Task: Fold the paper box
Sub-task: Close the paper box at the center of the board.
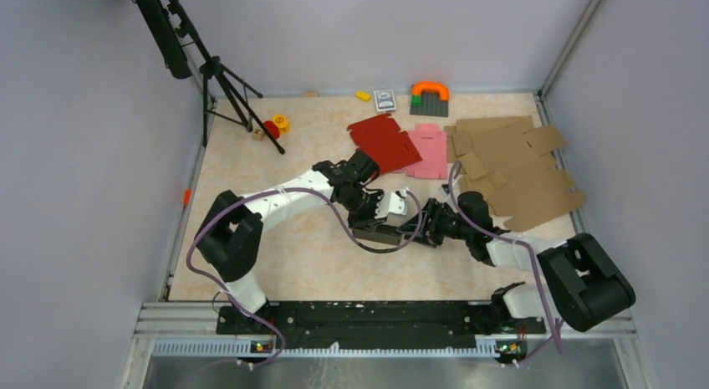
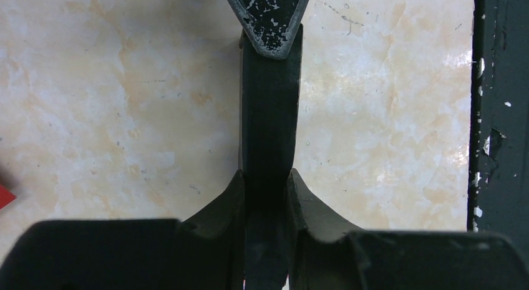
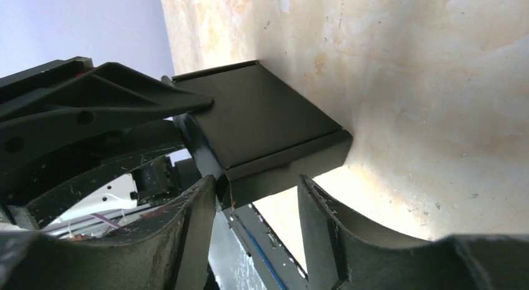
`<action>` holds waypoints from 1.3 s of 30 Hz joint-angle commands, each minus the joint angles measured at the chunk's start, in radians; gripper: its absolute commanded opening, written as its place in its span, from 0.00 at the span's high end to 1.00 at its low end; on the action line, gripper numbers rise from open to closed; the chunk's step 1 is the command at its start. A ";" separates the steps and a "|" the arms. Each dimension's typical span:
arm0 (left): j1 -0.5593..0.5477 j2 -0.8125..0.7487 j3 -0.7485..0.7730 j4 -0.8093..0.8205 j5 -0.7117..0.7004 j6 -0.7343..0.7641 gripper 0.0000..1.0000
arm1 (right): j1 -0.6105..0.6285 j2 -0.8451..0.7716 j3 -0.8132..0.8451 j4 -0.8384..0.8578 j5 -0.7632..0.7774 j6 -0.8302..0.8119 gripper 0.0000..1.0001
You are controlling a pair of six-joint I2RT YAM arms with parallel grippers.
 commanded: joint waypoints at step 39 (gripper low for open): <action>-0.010 -0.219 -0.056 0.097 -0.056 -0.306 0.47 | -0.003 -0.046 0.155 -0.317 0.109 -0.250 0.88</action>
